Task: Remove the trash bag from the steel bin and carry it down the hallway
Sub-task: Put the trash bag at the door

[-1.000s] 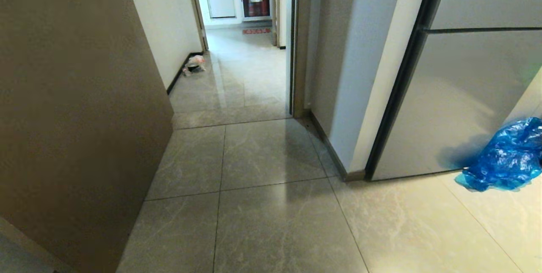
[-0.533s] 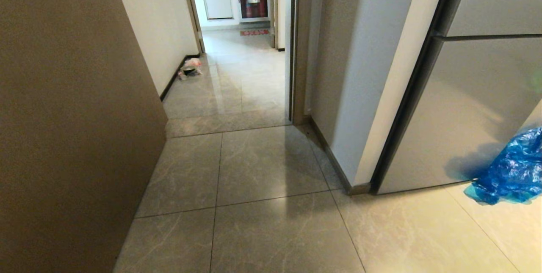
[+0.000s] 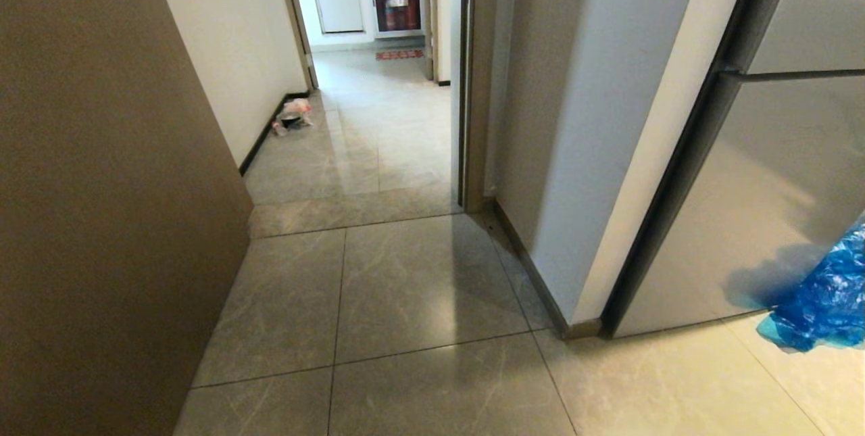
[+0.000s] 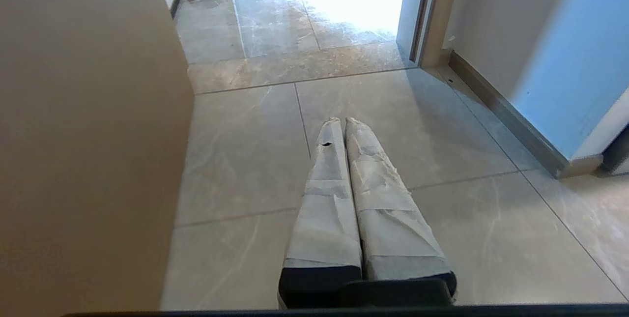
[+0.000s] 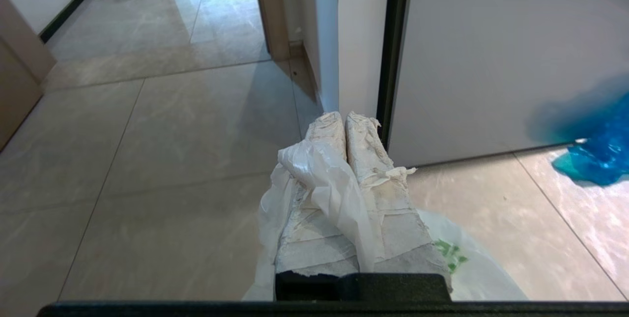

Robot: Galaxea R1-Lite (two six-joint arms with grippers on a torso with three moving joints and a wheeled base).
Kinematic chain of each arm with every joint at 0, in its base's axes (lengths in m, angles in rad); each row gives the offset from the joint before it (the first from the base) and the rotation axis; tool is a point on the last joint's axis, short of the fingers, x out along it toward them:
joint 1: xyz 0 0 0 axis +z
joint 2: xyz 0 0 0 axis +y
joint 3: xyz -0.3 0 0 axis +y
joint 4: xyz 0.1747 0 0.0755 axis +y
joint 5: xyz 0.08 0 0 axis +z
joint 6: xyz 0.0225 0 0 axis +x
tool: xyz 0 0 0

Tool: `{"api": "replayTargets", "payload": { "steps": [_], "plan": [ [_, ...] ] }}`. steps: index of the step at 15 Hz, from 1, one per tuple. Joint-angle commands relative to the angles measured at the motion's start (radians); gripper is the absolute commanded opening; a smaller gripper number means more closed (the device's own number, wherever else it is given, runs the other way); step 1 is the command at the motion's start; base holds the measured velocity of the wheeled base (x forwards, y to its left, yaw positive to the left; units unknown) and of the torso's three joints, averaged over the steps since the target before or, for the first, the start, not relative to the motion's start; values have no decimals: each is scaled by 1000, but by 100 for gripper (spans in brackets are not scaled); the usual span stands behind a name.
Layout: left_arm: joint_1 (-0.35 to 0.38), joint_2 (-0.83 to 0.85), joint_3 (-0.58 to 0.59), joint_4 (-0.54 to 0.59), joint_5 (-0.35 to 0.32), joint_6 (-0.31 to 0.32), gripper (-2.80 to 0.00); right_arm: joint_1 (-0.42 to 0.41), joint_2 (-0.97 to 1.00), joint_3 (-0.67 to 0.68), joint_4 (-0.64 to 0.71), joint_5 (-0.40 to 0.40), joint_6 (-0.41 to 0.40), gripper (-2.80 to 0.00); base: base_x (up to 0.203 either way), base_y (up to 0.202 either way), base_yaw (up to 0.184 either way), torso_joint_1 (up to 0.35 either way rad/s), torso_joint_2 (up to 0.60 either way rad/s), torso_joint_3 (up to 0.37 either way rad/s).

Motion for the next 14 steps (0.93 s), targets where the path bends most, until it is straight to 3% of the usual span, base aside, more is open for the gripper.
{"api": "replayTargets", "payload": {
  "steps": [1, 6, 14],
  "plan": [
    [0, 0, 0, 0, 0, 0, -280, 2, 0, 0, 0, -1, 0, -280, 185, 0, -4, 2, 2, 2],
    [0, 0, 0, 0, 0, 1, -280, 0, 0, 0, 0, 1, -3, -280, 175, 0, -3, 4, 2, 5],
    [0, 0, 0, 1, 0, 1, -280, 0, 0, 0, -2, -1, -1, -280, 7, 0, 1, 0, 1, 0]
  ]
}}
